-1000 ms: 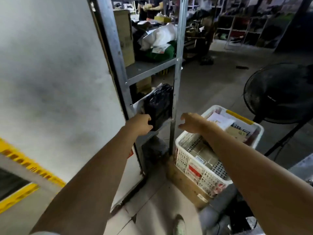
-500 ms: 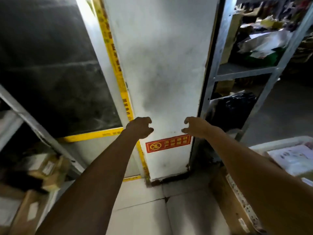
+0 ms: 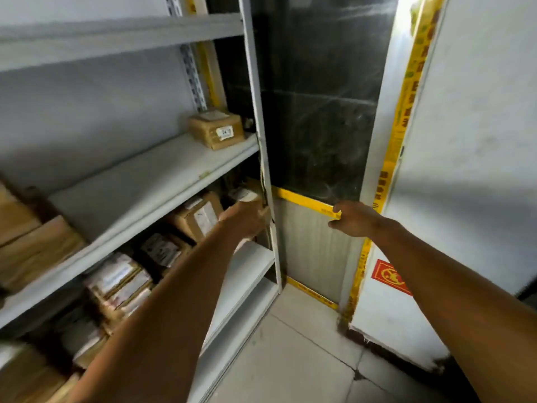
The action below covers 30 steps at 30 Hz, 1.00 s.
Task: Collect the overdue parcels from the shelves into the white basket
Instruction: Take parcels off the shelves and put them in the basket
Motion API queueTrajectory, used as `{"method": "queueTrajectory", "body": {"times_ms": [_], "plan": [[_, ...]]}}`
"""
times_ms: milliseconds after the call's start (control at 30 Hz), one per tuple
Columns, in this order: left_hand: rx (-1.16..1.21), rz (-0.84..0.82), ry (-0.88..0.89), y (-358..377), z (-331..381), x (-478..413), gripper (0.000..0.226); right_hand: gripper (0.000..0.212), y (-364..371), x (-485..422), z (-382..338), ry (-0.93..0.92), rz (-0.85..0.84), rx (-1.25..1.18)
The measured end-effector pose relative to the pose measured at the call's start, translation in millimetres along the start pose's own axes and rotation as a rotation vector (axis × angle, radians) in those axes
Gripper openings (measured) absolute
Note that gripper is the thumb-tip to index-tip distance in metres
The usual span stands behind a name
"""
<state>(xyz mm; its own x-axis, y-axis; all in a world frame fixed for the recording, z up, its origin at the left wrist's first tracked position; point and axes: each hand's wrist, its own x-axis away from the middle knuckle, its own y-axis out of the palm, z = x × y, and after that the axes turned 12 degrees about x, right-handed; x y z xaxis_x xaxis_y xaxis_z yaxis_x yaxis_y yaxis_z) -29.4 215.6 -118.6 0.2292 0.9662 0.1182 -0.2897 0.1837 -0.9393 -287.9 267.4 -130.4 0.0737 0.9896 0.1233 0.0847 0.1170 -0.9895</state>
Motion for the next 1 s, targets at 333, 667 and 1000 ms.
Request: {"method": "queueTrajectory", "body": {"times_ms": [333,667,1000], "plan": [[0.038,0.102,-0.291,-27,-108,83,0.039,0.034,9,-21,-122,-0.282,-0.028,0.019],[0.071,0.297,-0.474,-85,-186,121,0.042,0.026,-25,-58,-235,-0.493,-0.007,-0.025],[0.071,0.503,-0.568,-153,-233,195,0.045,0.049,-74,-52,-376,-0.828,0.088,0.014]]}}
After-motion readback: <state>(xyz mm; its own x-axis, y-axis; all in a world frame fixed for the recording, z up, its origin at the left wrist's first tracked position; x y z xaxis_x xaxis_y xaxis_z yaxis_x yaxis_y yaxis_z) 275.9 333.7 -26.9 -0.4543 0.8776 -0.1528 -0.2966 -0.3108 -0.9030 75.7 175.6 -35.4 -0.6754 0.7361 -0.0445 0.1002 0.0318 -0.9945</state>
